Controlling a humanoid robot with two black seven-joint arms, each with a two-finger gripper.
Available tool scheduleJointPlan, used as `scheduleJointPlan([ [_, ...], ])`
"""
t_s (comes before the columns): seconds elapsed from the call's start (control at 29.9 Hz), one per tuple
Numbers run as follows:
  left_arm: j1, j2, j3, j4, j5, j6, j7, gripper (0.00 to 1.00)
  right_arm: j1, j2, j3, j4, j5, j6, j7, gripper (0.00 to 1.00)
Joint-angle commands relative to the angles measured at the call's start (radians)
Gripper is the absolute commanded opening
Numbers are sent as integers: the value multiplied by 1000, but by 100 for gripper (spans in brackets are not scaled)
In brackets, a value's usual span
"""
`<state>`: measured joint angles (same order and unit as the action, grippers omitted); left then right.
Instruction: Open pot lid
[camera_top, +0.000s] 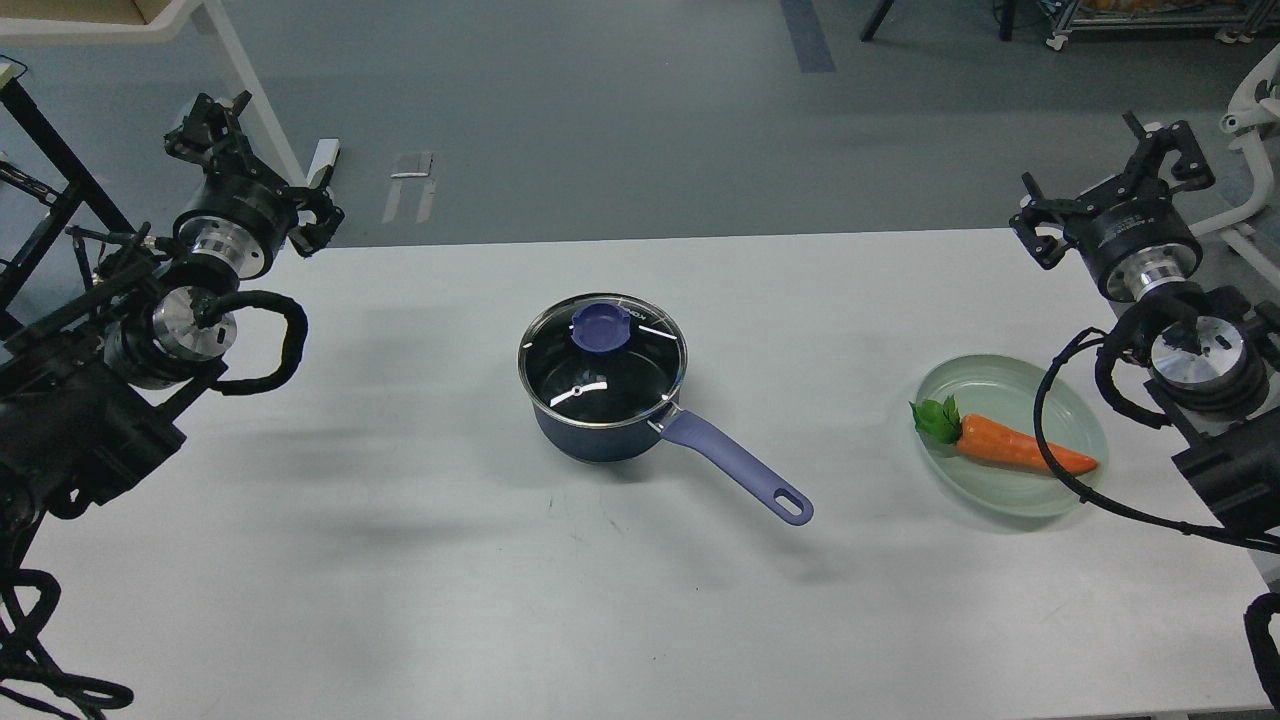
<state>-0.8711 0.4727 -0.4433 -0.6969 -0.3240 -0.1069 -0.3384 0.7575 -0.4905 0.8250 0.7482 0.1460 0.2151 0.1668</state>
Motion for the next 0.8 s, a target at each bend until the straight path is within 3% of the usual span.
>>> scheduleJointPlan([
  [0.0,-6,1,0,-1,20,-5,2,99,113,-95,-220,75,-28,-3,0,100],
  [0.17,-20,1,1,-1,63,-8,-2,99,316,-164,-501,175,-143,-13,0,100],
  [0.33,-22,3,1,-7,140,-11,-25,99,505,-163,-742,259,-342,-65,0,99],
  [0.43,-22,4,3,-12,140,-11,-16,99,629,-152,-906,315,-425,-94,0,99],
  [0.77,-23,47,5,-75,140,-28,-13,99,989,-7,-1351,606,-707,-108,-3,97],
])
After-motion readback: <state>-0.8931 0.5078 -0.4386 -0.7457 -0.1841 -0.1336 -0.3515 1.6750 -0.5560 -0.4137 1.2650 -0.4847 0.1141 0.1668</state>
